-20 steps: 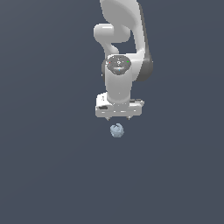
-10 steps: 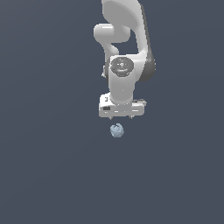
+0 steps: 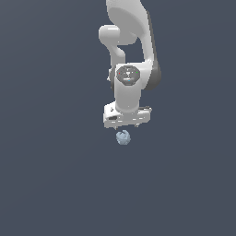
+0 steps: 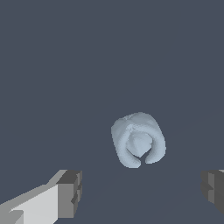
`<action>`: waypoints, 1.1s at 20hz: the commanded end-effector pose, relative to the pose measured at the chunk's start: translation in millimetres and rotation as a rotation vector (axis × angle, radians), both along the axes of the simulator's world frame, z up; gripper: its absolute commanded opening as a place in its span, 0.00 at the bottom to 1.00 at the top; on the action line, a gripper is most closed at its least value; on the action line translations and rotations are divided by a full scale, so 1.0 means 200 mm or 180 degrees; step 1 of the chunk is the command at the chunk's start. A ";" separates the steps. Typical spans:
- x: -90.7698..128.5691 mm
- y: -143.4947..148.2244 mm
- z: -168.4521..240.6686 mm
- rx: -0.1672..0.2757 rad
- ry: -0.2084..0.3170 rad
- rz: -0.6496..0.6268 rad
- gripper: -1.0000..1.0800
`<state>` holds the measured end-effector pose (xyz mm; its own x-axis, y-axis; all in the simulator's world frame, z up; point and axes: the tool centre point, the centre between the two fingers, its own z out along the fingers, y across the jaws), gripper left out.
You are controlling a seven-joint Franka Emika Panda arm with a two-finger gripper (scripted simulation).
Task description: Pick up the object and move it to a goal position.
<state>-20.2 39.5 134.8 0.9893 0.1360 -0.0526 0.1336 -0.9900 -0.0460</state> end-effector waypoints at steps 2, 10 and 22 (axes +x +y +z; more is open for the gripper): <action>0.01 -0.01 -0.05 -0.0022 -0.0050 0.0241 0.96; 0.03 -0.04 -0.17 -0.0071 -0.0158 0.0799 0.96; 0.03 -0.05 -0.23 -0.0089 -0.0200 0.1037 0.96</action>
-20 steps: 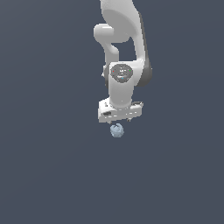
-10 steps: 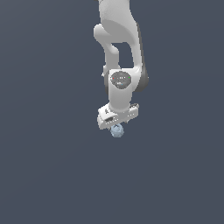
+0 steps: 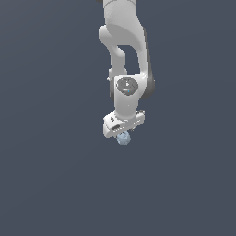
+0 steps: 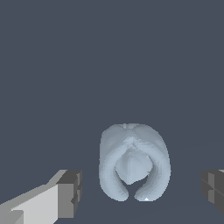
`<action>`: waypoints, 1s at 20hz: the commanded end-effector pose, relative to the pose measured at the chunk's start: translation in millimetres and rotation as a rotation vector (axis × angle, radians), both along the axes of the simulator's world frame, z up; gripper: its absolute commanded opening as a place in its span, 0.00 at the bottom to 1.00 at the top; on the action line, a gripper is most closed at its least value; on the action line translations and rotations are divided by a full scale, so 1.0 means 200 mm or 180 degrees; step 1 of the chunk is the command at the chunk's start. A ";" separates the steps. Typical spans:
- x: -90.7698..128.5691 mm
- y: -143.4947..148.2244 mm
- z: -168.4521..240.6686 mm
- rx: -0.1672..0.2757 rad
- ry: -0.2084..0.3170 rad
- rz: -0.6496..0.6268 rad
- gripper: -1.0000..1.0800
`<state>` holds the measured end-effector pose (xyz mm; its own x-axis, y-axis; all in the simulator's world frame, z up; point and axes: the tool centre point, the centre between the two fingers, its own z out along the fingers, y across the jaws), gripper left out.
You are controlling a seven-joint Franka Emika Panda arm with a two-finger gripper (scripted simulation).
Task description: Pick up the object and move it to a goal position.
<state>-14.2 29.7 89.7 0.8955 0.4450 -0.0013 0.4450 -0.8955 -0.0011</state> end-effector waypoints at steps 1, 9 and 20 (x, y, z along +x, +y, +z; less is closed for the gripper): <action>0.00 0.00 -0.01 0.0000 -0.0001 0.0001 0.96; -0.01 0.00 -0.17 -0.0001 -0.0004 0.0014 0.96; 0.00 0.00 -0.25 -0.0001 -0.0005 0.0017 0.00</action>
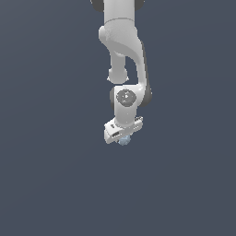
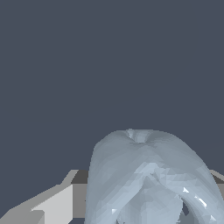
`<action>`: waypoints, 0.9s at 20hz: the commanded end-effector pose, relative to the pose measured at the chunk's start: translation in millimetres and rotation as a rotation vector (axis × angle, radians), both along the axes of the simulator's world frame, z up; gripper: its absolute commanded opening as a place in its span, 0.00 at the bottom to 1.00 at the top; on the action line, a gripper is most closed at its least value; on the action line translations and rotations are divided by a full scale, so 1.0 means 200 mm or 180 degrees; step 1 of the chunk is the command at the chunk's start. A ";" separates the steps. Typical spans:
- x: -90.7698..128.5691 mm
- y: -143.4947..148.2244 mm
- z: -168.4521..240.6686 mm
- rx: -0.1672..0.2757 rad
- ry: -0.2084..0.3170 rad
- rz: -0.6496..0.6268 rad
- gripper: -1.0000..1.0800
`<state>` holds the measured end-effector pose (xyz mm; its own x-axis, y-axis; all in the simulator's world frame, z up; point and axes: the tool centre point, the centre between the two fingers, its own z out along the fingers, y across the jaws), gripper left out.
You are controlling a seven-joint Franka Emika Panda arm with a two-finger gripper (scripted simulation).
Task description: Pick up the object and move it to a goal position.
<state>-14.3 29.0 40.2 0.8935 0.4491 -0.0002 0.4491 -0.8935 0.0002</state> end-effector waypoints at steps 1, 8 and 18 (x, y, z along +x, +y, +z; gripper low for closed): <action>0.00 0.00 0.00 0.0001 0.0000 0.0003 0.00; 0.00 0.00 0.00 0.0000 -0.0001 0.0000 0.00; -0.09 -0.05 0.07 0.0000 -0.0001 0.0000 0.00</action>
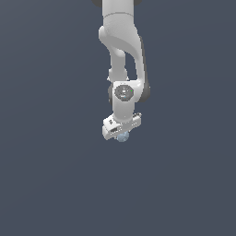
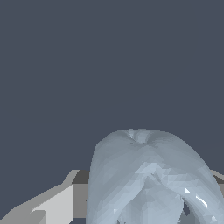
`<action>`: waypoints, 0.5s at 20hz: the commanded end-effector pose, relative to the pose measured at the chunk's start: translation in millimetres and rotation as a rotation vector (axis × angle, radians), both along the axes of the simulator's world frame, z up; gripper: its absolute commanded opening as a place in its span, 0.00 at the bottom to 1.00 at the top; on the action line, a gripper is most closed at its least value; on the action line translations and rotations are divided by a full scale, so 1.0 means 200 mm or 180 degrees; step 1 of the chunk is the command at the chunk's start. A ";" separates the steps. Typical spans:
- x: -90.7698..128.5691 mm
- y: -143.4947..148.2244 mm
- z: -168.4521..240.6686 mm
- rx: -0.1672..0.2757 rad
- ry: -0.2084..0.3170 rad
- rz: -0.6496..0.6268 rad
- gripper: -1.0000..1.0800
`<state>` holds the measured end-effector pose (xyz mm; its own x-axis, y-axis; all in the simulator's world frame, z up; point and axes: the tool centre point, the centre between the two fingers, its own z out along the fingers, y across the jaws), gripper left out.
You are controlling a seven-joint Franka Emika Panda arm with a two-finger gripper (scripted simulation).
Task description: Pick up the object and move it to a goal position.
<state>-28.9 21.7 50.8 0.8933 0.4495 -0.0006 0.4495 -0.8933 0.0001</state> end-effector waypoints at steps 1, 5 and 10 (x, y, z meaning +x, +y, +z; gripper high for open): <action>-0.04 -0.02 0.03 0.0000 -0.0002 -0.0001 0.00; -0.13 -0.07 0.10 -0.0002 -0.0002 0.0000 0.00; -0.25 -0.13 0.19 -0.0002 -0.0002 0.0000 0.00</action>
<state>-71.3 -1.4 84.4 0.8934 0.4492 -0.0004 0.4492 -0.8934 0.0007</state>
